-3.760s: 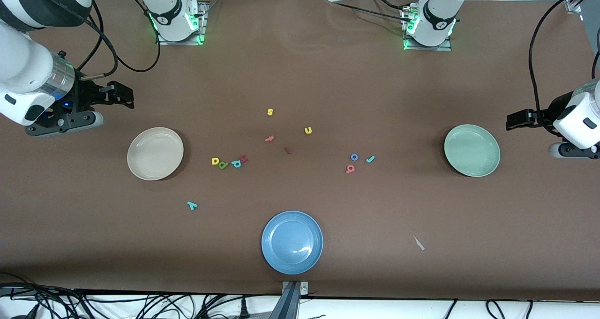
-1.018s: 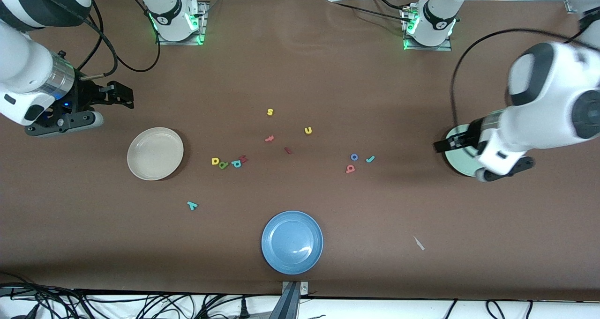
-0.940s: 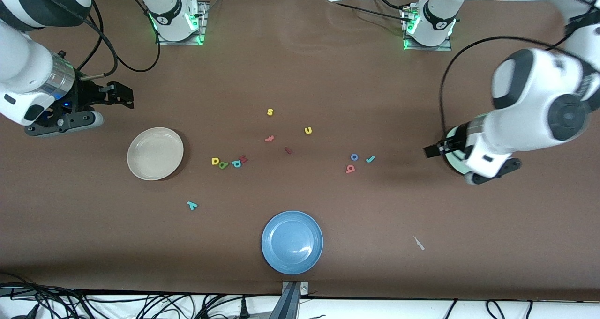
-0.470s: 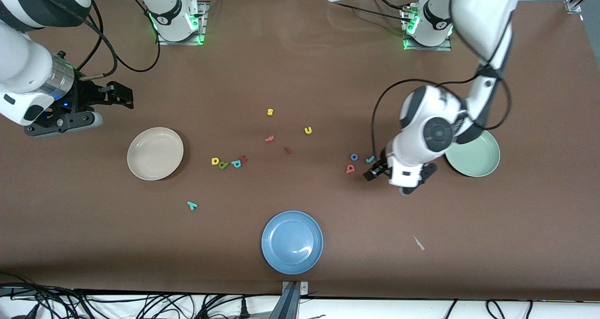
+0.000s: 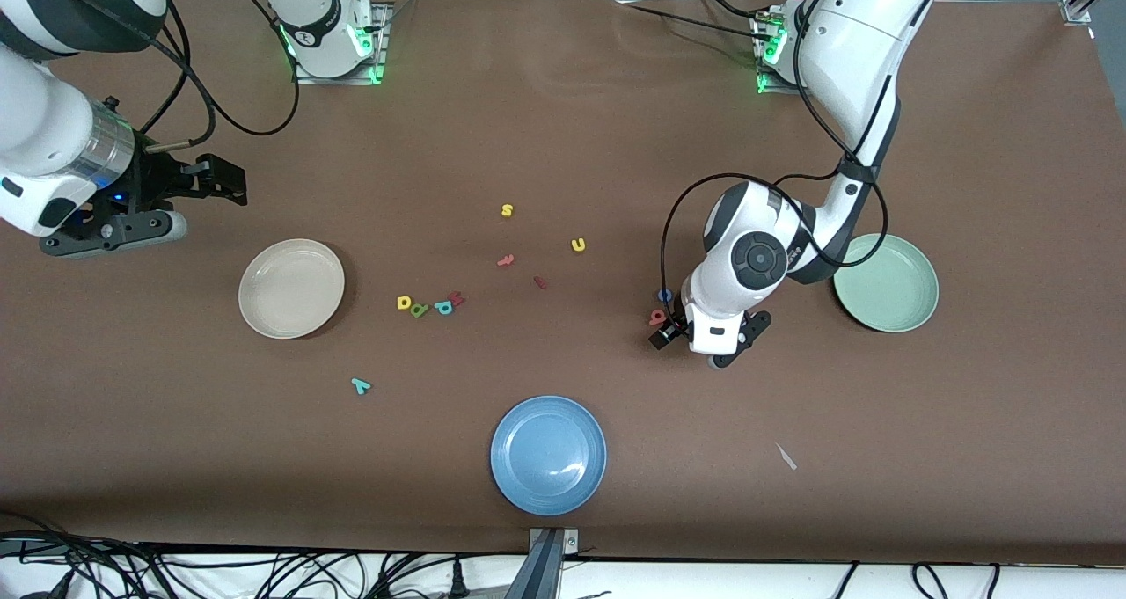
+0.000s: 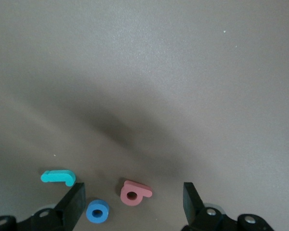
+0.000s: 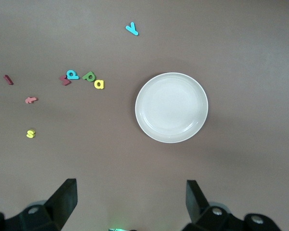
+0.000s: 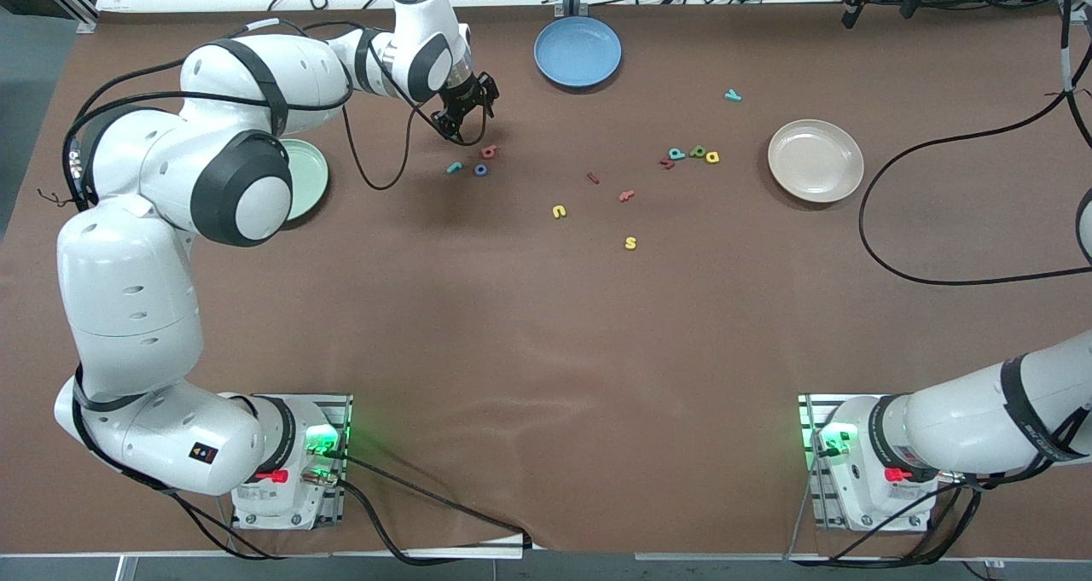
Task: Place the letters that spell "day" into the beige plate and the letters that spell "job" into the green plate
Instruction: 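Lower the left gripper onto the cyan piece while the right gripper reaches 'a'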
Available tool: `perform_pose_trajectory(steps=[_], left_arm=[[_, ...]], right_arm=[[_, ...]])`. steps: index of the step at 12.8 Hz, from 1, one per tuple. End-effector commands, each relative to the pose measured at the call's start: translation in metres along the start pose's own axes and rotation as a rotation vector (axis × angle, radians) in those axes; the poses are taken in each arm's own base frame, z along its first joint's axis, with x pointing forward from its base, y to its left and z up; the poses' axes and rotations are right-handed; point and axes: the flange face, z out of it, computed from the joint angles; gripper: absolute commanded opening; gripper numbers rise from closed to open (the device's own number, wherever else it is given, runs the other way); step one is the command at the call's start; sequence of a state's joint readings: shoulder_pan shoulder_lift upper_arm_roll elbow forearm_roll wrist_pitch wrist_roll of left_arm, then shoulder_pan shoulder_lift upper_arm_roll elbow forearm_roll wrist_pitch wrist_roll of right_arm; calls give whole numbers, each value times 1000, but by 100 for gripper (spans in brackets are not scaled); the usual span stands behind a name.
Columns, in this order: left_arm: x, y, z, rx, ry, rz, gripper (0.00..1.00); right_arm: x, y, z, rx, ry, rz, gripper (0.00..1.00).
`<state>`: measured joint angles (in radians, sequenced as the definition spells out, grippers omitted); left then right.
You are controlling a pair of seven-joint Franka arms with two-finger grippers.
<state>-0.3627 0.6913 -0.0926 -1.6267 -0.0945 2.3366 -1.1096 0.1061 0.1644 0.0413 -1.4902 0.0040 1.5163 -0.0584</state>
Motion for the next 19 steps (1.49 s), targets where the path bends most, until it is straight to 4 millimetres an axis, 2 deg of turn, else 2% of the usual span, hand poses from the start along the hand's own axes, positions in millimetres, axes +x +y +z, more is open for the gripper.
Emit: perform_pose_trajectory(steps=[1,3,5,7,10,13,15,17,19], left_arm=[[-5,-12,8,62,9,66,88],[-8,-32,18,102,-10,135,88],[-6,-41,26,118,-21,160,88],[5,-56,24,127,-29,169,85],[12,-62,22,128,-32,180,85],[10,-61,26,126,-39,192,79],[8,-61,30,127,-44,193,73],[6,-61,33,130,-47,194,68],[4,-61,39,138,-53,196,66]], right_arm=[[0,4,-6,17,3,8,100],[0,4,-4,17,-2,13,100],[-3,19,-9,18,11,40,100],[-1,22,-7,24,10,32,100],[4,11,-3,29,16,9,100],[14,-4,2,25,17,-10,100],[24,-10,16,33,3,-14,100],[39,-26,35,31,-8,-36,100],[59,-36,71,35,24,-59,100]])
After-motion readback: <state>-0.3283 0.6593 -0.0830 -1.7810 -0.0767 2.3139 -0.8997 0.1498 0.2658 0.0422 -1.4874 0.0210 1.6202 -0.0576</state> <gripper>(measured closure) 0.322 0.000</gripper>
